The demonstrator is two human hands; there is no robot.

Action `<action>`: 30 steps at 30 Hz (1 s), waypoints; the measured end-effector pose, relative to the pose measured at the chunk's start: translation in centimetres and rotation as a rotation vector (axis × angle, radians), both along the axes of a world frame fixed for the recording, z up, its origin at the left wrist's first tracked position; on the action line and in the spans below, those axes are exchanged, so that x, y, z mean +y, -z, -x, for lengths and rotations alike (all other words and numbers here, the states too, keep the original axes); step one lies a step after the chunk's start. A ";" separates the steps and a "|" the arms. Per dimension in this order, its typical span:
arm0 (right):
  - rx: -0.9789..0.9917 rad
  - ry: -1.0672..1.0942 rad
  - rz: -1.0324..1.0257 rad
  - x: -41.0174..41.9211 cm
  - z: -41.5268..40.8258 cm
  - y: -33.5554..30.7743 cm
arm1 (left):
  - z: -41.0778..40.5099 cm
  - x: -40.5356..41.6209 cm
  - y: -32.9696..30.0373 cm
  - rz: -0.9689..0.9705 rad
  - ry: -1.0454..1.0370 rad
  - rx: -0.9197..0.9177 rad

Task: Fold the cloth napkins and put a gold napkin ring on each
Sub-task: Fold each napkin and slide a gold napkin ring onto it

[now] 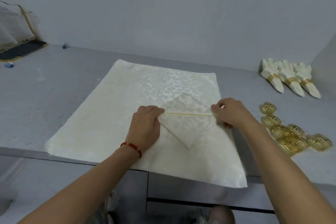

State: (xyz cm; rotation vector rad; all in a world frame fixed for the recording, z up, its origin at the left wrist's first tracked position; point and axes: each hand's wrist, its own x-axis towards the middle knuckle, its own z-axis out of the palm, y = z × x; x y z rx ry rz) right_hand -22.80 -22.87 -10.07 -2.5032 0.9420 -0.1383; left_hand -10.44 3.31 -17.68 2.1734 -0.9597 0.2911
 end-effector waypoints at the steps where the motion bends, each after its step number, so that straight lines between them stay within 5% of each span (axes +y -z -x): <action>1: -0.096 0.022 -0.058 -0.3 1.1 -0.2 | 0.0 0.0 0.1 0.025 0.002 0.003; 8: -0.365 -0.110 -0.211 1.1 4.1 1.4 | 0.3 0.5 -0.7 0.091 -0.009 0.105; 20: -0.614 0.049 -0.278 0.8 3.6 5.2 | 0.0 0.3 -1.3 -0.029 -0.021 0.025; 26: -0.567 -0.022 0.070 1.5 3.4 6.3 | -1.5 -1.4 -3.3 -0.279 -0.023 -0.031; 30: -0.517 -0.060 0.208 1.7 3.1 7.0 | -1.9 -1.4 -2.0 -0.273 0.051 -0.251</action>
